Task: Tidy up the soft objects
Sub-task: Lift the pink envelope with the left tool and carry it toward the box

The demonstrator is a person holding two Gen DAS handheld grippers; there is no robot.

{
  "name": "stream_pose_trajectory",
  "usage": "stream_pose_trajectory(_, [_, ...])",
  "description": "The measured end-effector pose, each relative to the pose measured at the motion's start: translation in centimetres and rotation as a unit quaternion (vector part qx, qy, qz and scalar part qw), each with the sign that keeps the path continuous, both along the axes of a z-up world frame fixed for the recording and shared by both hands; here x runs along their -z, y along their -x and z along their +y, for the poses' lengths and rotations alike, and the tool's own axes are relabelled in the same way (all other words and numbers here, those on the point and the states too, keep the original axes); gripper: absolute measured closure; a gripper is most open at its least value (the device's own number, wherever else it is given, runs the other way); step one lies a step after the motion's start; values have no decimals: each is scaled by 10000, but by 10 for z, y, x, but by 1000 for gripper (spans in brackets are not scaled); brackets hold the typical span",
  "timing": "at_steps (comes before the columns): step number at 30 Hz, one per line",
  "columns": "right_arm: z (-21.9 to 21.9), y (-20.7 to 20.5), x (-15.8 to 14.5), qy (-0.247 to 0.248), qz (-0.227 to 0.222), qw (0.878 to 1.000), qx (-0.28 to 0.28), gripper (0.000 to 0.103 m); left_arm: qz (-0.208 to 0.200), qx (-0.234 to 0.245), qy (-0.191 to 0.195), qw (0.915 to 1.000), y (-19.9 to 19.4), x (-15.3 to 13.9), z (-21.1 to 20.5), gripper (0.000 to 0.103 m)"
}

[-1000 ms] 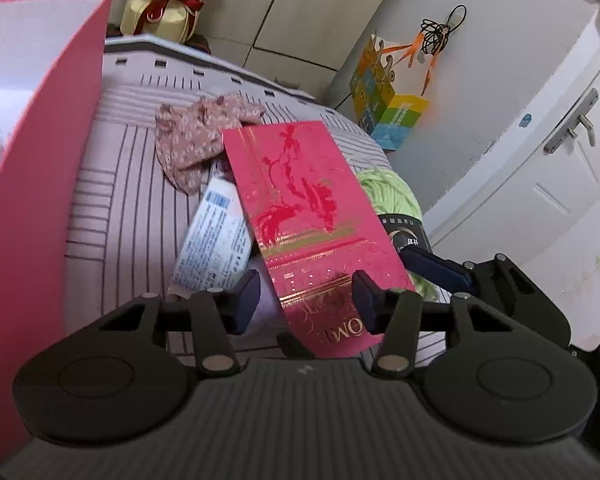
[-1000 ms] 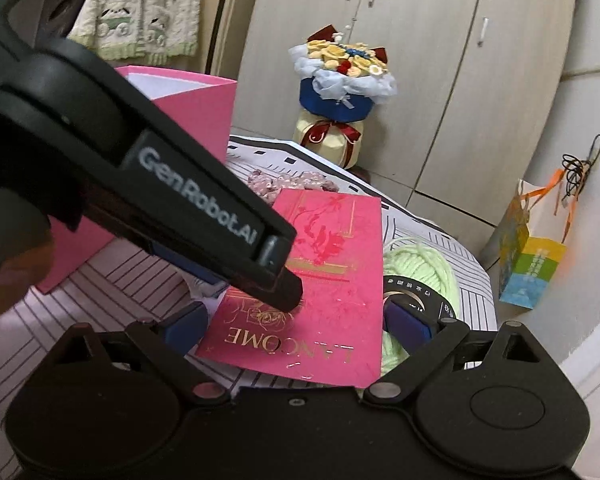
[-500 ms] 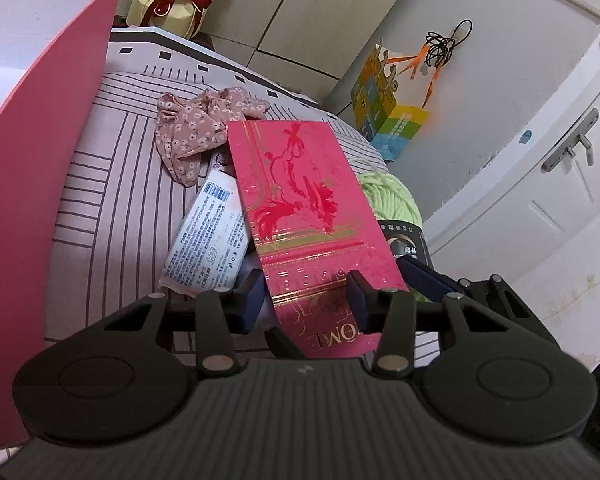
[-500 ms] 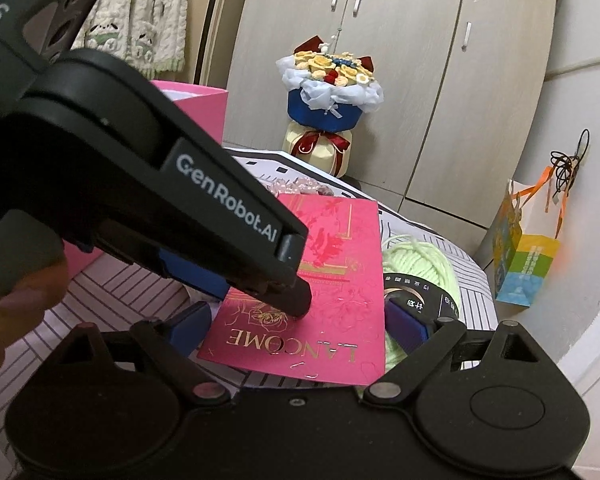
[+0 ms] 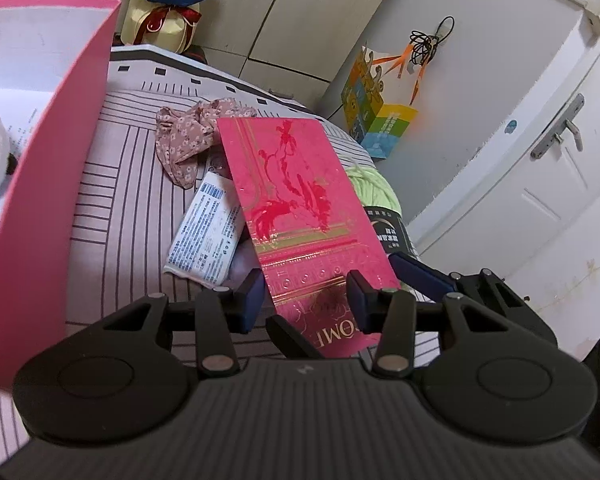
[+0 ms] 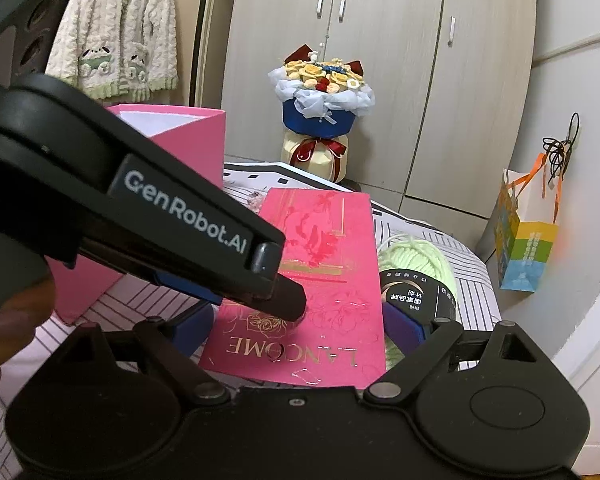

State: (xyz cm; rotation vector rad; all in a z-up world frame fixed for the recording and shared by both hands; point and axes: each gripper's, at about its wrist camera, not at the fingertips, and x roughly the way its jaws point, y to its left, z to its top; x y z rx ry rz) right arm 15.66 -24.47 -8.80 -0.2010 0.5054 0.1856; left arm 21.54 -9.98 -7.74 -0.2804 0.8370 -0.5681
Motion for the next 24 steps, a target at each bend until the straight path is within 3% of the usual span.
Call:
stream_pose_trajectory(6, [6, 21, -12, -67, 69, 9999, 106, 9, -149, 182, -253, 9994, 23, -10, 1, 60])
stream_pose_trajectory(17, [22, 69, -35, 42, 146, 9996, 246, 9, -257, 466, -235, 9983, 69, -32, 17, 60])
stream_pose_trajectory(24, [36, 100, -49, 140, -65, 9998, 109, 9, -329, 414, -248, 9983, 99, -51, 30, 60])
